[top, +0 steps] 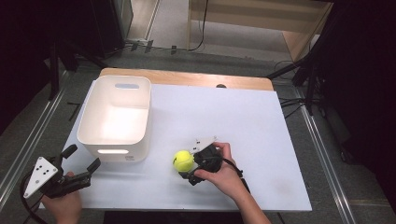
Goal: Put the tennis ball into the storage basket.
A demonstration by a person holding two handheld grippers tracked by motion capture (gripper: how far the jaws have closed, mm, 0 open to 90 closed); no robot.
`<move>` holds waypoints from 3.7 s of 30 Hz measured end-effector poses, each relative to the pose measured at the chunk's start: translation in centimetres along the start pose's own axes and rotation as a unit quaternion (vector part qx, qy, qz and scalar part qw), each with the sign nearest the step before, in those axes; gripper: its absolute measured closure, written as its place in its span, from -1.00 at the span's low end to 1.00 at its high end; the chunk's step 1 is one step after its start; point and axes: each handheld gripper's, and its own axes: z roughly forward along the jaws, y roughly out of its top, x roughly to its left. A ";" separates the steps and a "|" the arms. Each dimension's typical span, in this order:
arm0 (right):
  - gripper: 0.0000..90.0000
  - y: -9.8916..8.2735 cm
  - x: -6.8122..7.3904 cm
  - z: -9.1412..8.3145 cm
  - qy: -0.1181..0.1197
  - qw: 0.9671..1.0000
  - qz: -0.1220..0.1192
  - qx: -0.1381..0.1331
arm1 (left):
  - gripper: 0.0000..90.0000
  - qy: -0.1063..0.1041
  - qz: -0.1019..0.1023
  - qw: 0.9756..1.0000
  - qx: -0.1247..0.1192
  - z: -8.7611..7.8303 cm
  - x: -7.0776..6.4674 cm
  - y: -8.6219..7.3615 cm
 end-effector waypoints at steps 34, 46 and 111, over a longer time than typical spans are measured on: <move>-0.48 1.1 0.0 2.0 -0.007 1.000 0.015 0.024 | -0.81 -0.002 -0.002 1.000 -0.003 0.0 0.0 0.0; -0.47 2.0 -0.5 0.9 -0.007 1.000 0.018 0.017 | -0.81 -0.002 -0.002 1.000 -0.003 0.1 0.0 0.0; -0.47 9.6 -1.3 -1.9 0.022 0.999 -0.024 -0.017 | -0.81 -0.003 -0.003 1.000 -0.004 0.1 0.0 0.0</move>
